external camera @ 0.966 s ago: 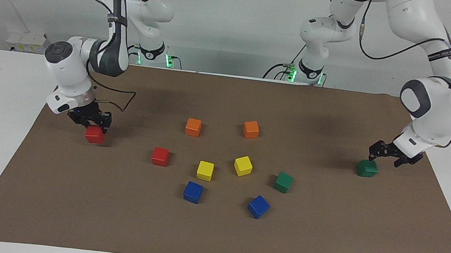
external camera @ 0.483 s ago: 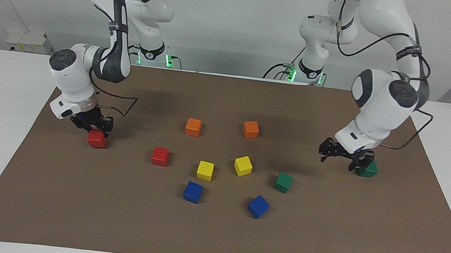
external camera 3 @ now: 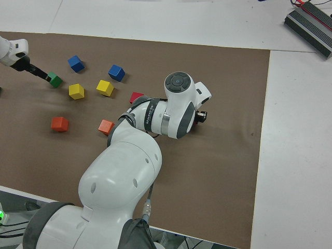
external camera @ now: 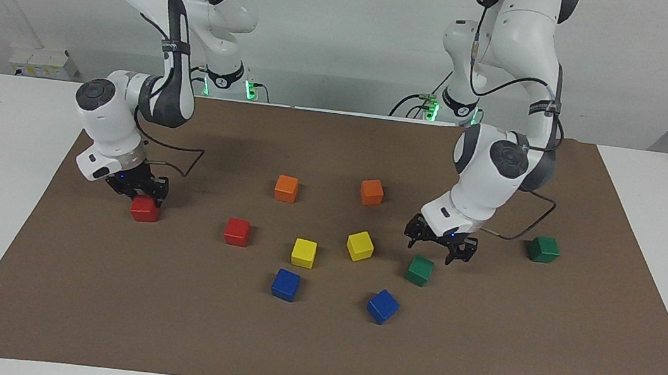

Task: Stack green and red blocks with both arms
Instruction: 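Reach the farther green cube with the left gripper while the right gripper releases red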

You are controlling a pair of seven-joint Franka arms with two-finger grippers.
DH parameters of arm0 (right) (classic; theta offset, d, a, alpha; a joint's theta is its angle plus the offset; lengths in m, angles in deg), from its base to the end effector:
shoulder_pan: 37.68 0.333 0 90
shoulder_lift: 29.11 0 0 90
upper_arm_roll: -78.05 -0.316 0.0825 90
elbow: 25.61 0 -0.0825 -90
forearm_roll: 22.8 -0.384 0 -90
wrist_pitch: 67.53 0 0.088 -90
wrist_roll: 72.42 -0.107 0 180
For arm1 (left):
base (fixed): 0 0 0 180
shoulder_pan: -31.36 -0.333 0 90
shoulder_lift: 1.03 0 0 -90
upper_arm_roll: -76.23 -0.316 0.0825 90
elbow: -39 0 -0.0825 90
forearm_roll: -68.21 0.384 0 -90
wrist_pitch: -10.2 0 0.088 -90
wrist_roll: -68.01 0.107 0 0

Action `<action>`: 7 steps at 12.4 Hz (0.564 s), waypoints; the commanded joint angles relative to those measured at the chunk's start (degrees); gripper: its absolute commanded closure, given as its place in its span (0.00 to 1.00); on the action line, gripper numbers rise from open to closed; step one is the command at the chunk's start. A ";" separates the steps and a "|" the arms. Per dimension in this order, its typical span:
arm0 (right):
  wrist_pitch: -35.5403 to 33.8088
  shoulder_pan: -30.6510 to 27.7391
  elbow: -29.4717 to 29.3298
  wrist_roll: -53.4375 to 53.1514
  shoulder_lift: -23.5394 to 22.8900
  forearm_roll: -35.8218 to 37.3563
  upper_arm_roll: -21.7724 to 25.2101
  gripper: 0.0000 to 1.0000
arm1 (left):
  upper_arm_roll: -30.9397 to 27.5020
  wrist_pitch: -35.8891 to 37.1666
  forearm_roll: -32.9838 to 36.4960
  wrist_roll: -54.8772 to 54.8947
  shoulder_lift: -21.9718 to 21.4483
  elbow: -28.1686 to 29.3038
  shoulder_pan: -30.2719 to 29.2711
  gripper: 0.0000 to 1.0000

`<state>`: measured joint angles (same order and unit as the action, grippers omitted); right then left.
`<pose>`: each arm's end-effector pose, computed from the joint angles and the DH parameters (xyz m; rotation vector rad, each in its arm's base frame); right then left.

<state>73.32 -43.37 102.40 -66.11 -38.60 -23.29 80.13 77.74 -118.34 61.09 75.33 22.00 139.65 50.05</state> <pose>0.5428 -0.0740 0.3021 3.1323 -0.0490 0.0910 0.6203 -0.2304 0.3484 2.9587 -0.6065 0.1083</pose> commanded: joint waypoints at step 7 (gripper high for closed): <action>-15.82 0.67 -5.11 -2.69 6.84 -0.47 -1.37 0.00 | -0.98 -1.01 4.31 2.08 4.04 -3.27 1.00 0.00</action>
<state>64.27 -43.20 99.72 -66.46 -35.49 -23.35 79.77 77.36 -118.48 64.04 76.89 24.06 138.13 50.23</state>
